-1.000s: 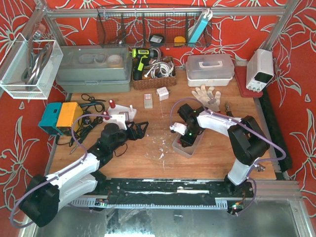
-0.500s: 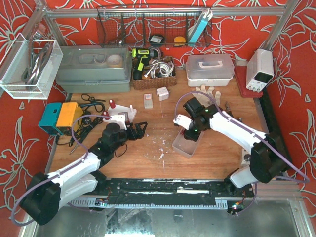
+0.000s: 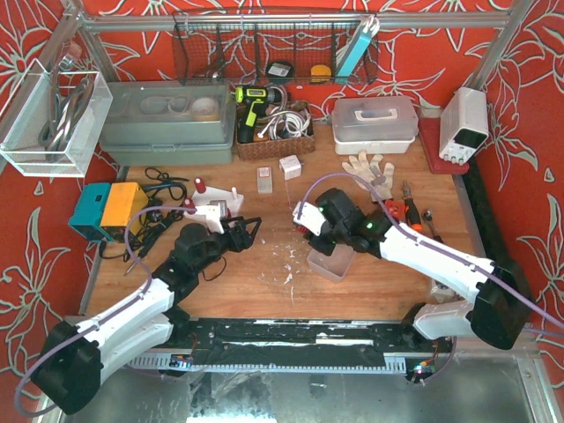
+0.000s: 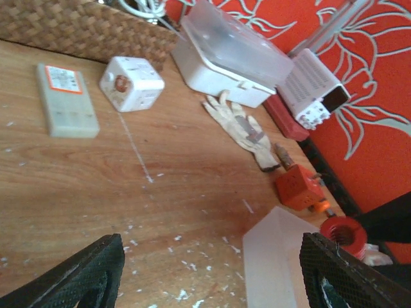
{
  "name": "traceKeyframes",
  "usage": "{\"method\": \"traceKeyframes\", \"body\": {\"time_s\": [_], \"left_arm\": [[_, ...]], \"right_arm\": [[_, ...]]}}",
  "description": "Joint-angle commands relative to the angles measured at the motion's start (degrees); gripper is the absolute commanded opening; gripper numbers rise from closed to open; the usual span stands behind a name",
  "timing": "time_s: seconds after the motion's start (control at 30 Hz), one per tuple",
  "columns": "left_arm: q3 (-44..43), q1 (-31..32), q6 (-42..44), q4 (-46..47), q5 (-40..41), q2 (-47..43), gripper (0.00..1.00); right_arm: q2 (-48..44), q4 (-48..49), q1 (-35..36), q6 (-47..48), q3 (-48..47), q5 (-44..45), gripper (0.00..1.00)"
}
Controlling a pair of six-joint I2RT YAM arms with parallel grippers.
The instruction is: Install the large spring
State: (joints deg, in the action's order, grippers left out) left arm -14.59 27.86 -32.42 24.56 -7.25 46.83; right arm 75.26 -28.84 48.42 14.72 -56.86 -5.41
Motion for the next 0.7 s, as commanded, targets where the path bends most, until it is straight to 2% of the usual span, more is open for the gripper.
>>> {"method": "traceKeyframes", "body": {"time_s": [0.0,0.13,0.33,0.67], "left_arm": [[-3.91,0.35,-1.67,-0.40,-6.92,-0.08,0.74],[-7.15,0.36,-2.58,-1.60,-14.83,2.27,0.67],[-12.57,0.89,-2.42,-5.48,-22.30,6.80,0.56],[-15.99,3.74,-3.63,-4.58,-23.75,13.83,0.62]], "right_arm": [[-2.21,17.11,4.45,-3.00,5.17,3.61,0.00],[-3.13,27.57,6.21,-5.03,10.12,5.31,0.00],[-4.63,37.39,6.78,-5.09,16.54,6.08,0.00],[-5.11,43.29,6.87,-6.99,19.20,3.83,0.00]]}}
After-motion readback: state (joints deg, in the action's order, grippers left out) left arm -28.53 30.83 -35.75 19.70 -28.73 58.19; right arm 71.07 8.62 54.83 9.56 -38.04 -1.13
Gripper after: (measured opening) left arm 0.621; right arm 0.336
